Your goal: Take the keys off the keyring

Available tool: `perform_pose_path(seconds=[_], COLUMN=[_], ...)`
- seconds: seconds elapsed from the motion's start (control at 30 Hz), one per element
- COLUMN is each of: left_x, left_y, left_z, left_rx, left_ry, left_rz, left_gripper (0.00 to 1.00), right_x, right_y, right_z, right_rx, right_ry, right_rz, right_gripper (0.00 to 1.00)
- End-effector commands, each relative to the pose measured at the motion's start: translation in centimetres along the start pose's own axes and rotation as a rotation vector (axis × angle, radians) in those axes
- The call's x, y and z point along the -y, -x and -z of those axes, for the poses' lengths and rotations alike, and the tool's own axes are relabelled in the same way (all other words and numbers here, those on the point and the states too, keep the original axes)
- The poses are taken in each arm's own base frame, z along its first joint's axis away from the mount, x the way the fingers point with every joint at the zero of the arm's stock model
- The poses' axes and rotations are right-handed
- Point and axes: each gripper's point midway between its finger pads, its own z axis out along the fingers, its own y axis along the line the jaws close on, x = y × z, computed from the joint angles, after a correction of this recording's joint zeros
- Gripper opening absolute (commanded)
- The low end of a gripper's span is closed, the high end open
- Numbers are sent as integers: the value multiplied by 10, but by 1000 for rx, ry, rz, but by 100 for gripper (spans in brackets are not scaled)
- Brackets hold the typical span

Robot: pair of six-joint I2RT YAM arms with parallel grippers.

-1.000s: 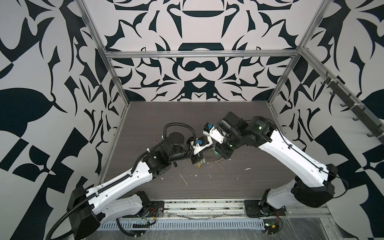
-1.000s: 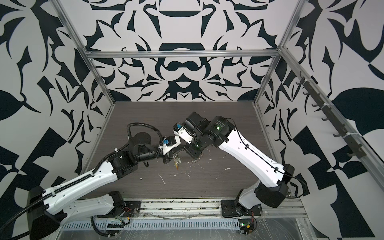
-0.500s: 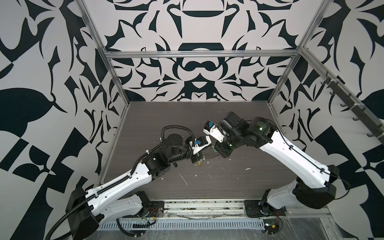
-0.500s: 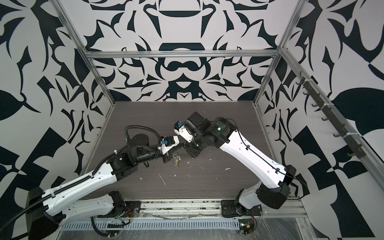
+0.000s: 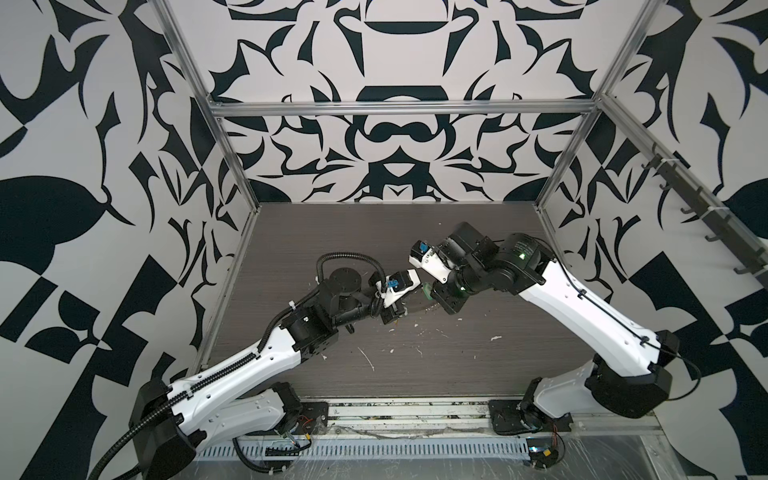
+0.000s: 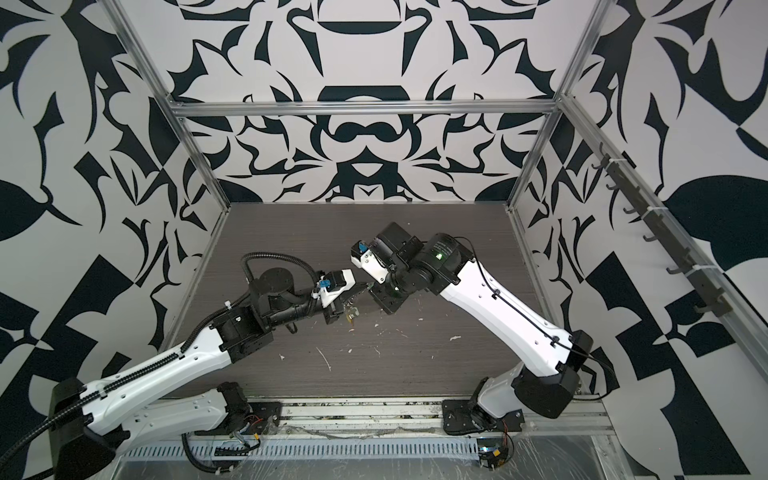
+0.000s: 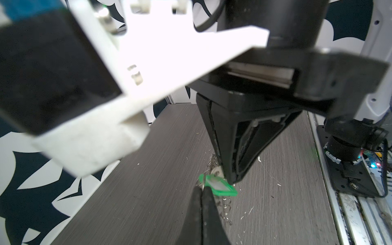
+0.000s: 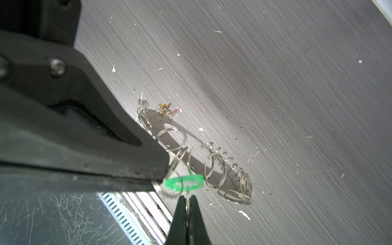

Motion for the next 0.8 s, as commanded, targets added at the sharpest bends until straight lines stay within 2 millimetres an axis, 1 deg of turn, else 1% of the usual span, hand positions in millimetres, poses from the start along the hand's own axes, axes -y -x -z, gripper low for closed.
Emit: perform_pose_path(seconds=[0.0, 0.17, 0.43, 0.63, 0.77], left_x=[-2, -2, -2, -3, -4], left_y=[11, 8, 4, 6, 8], left_z=[5, 5, 5, 7, 9], left_rx=[48, 42, 32, 36, 39], left_ry=[15, 15, 20, 24, 33], left_rz=[-11, -12, -21, -29, -35], left_gripper=[0, 0, 0, 0, 0], right_x=[-1, 0, 12, 30, 54], right_y=[6, 6, 0, -2, -6], right_z=[17, 19, 16, 18, 14], right_rx=[59, 65, 59, 83, 98], right_ry=[5, 2, -17, -40, -69], right_rz=[0, 1, -28, -84, -154], right_gripper=[0, 0, 0, 0, 0])
